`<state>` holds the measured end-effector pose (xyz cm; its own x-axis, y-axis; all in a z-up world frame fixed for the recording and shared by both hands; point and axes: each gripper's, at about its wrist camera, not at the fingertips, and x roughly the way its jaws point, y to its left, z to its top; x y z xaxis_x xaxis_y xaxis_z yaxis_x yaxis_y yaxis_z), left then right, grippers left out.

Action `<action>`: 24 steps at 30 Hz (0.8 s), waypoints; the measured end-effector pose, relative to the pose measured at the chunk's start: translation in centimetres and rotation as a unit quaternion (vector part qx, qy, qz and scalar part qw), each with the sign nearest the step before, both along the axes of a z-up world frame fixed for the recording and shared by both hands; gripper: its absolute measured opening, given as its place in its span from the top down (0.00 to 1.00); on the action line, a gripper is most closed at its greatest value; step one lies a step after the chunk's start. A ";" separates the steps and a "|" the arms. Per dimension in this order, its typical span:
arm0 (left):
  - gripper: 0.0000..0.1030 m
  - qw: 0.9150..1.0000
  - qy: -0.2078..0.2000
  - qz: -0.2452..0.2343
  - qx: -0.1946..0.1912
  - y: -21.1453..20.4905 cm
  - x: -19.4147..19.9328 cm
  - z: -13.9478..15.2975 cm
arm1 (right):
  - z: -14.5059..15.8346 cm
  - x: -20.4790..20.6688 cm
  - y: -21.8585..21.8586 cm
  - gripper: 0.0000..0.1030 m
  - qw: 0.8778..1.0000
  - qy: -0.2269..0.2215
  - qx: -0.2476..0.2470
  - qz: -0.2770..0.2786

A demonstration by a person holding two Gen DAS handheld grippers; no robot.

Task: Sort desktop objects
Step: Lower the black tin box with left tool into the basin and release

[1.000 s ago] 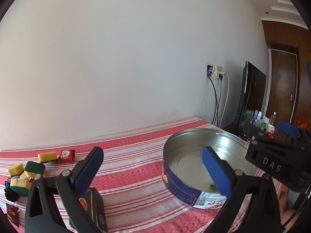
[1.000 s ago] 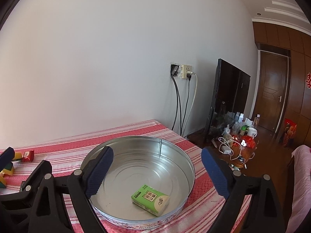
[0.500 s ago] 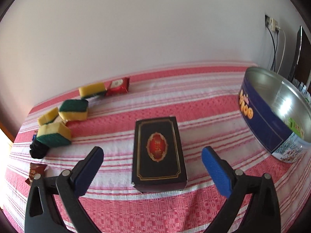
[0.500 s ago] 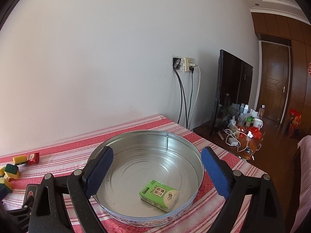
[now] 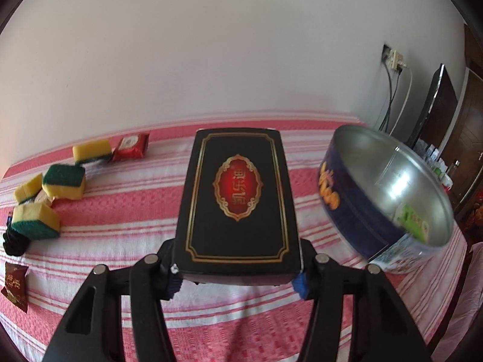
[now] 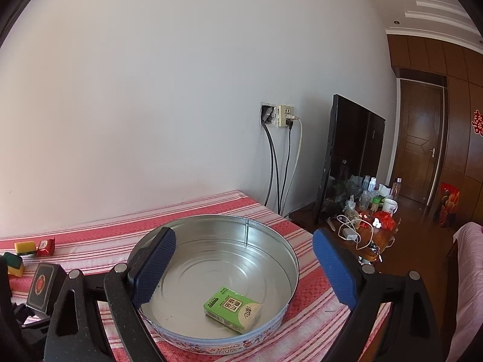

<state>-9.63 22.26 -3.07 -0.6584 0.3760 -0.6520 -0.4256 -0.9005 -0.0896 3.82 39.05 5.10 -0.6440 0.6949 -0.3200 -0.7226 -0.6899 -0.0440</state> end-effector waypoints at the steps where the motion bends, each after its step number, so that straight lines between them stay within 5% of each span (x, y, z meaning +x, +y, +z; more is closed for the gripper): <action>1: 0.46 1.000 0.014 -0.008 0.012 0.5 0.4 1.1 | 0.0 0.0 0.1 0.09 1.000 -0.001 0.001 -0.001; 8: 0.45 0.991 0.084 -0.096 0.051 7.0 2.9 6.5 | 0.2 0.6 1.4 0.09 1.000 -0.002 0.000 -0.022; 12: 0.43 0.987 0.097 -0.128 0.027 11.3 2.9 5.9 | 0.2 0.7 2.3 0.09 0.999 -0.005 -0.003 -0.035; 13: 0.40 0.986 0.096 -0.133 0.023 12.0 2.8 5.5 | 0.2 0.7 2.5 0.09 0.999 -0.006 -0.004 -0.038; 16: 0.00 0.987 0.097 -0.126 0.006 13.2 2.7 4.7 | 0.0 0.6 2.9 0.09 0.999 -0.010 -0.011 -0.040; 24: 0.00 0.980 0.166 -0.106 0.012 10.3 4.7 5.6 | 0.1 1.0 2.9 0.01 0.999 -0.001 -0.013 -0.041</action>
